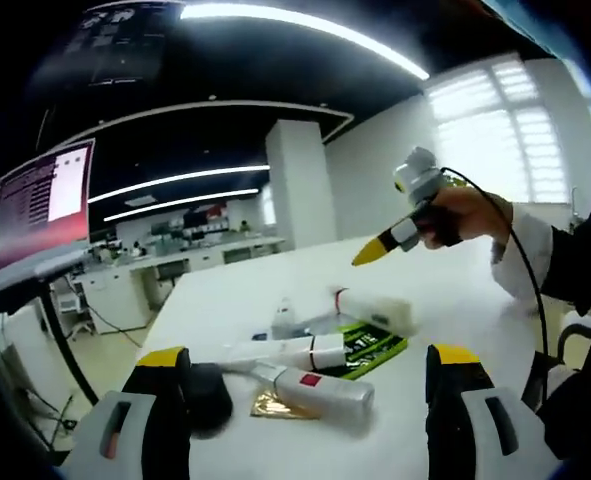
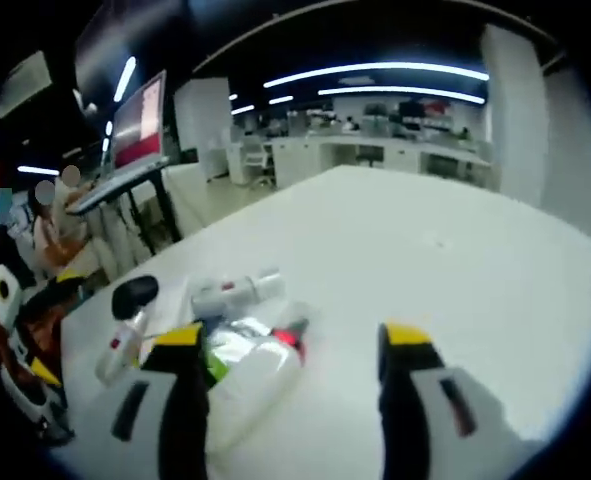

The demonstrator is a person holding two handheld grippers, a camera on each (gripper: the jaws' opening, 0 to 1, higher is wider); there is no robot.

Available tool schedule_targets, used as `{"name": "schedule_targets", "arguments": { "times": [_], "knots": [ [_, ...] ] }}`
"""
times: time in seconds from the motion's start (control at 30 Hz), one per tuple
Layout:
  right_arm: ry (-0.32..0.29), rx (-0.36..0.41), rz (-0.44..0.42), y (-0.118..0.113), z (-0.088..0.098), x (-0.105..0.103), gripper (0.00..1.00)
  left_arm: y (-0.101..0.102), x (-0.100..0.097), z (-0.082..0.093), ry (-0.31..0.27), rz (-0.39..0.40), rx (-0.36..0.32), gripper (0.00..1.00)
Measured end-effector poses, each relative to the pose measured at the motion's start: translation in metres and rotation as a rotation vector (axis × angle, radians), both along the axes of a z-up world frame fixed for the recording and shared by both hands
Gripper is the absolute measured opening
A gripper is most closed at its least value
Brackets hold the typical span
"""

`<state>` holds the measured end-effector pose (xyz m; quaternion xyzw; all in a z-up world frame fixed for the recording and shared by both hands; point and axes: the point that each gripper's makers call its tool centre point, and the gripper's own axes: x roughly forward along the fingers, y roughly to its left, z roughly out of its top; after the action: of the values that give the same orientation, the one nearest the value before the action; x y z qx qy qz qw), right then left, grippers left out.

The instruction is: Arrange the skincare products in the storage area until every visible bottle or jar stands upright without overlapping.

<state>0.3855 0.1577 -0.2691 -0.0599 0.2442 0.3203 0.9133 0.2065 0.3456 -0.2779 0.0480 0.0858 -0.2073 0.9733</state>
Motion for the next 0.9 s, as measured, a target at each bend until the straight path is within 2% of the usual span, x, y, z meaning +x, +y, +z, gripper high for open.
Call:
{"name": "schedule_targets", "arguments": {
  "times": [0.13,0.27,0.47,0.73,0.8,0.9],
  "knots": [
    [0.018,-0.001,-0.041,0.002,-0.007,0.008,0.64,-0.003,-0.001,-0.002,0.013,-0.003,-0.023,1.0],
    [0.029,-0.035,-0.049,0.006,-0.016,0.018,0.6,-0.008,-0.004,-0.003,0.023,-0.023,0.016,1.0],
    [0.063,-0.013,-0.047,0.018,-0.027,0.02,0.61,-0.011,-0.005,-0.007,0.04,-0.025,0.027,1.0],
    [0.099,-0.006,-0.061,0.023,-0.033,0.021,0.7,-0.011,-0.005,-0.013,0.054,-0.041,0.04,1.0],
    [0.106,-0.008,-0.058,0.025,-0.034,0.023,0.7,-0.011,-0.004,-0.013,0.054,-0.045,0.038,1.0],
    [0.107,-0.042,-0.035,0.027,-0.037,0.023,0.75,-0.011,-0.003,-0.012,0.049,-0.05,0.036,1.0]
  ]
}}
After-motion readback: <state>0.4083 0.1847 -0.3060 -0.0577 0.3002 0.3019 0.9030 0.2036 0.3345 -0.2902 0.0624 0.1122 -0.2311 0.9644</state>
